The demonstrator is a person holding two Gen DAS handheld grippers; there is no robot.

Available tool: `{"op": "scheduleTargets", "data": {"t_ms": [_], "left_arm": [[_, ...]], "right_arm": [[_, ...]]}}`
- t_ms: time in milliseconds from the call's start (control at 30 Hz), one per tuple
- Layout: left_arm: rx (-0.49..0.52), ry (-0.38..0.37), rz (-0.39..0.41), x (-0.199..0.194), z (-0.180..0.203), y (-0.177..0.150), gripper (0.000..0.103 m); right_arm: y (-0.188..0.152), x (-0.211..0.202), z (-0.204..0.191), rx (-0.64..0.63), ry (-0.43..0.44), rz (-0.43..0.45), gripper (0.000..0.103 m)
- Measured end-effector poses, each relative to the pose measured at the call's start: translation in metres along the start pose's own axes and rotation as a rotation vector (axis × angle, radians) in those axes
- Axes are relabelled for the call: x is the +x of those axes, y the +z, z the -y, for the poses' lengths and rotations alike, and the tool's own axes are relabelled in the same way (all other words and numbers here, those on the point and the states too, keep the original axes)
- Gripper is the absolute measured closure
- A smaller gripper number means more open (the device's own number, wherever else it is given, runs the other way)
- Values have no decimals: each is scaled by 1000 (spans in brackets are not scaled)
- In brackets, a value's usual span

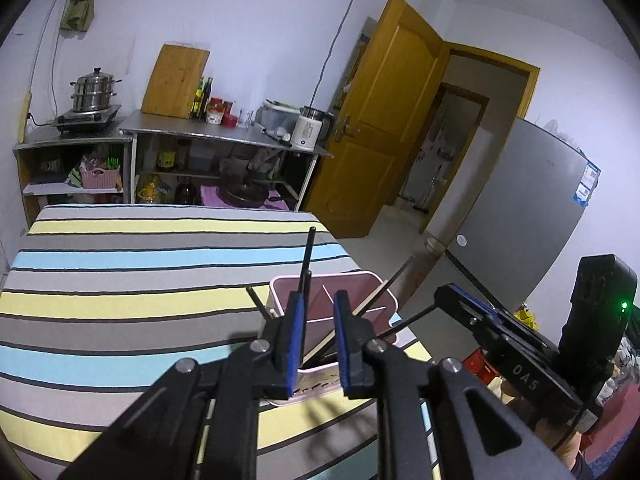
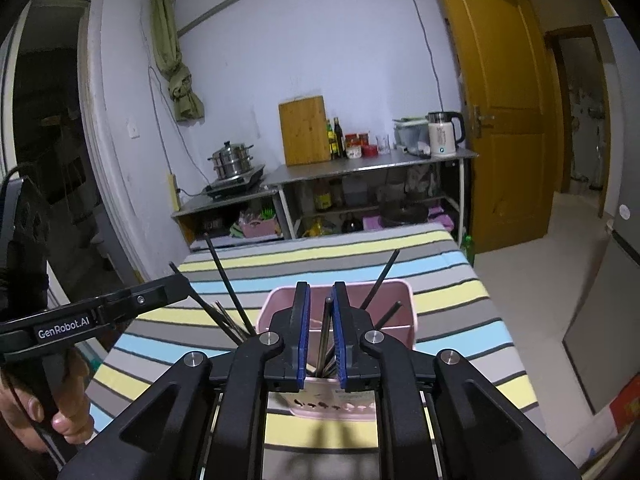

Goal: Organize utensils

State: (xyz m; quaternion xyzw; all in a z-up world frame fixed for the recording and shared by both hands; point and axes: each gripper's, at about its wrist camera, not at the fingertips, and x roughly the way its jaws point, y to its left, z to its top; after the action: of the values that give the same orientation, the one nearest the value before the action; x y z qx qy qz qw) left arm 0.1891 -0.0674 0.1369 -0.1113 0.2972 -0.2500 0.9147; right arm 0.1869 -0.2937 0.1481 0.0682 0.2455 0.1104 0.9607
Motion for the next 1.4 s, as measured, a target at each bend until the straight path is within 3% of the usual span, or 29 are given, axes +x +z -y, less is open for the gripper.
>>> {"op": "scheduleTargets", "data": {"t_ms": [433,967,1400], "left_arm": [[68,59,41,-14,5,-54,78],[130,134,62,-16,11,-137,77],[145,161,76,-21,14,-162,77]], "right_arm": [[-47,-23,-2,-5,-31,-36,91],[-124,-40,-17,-54,-74,-47,91],[-147,-44,-17,-63,-91,-43,91]]}}
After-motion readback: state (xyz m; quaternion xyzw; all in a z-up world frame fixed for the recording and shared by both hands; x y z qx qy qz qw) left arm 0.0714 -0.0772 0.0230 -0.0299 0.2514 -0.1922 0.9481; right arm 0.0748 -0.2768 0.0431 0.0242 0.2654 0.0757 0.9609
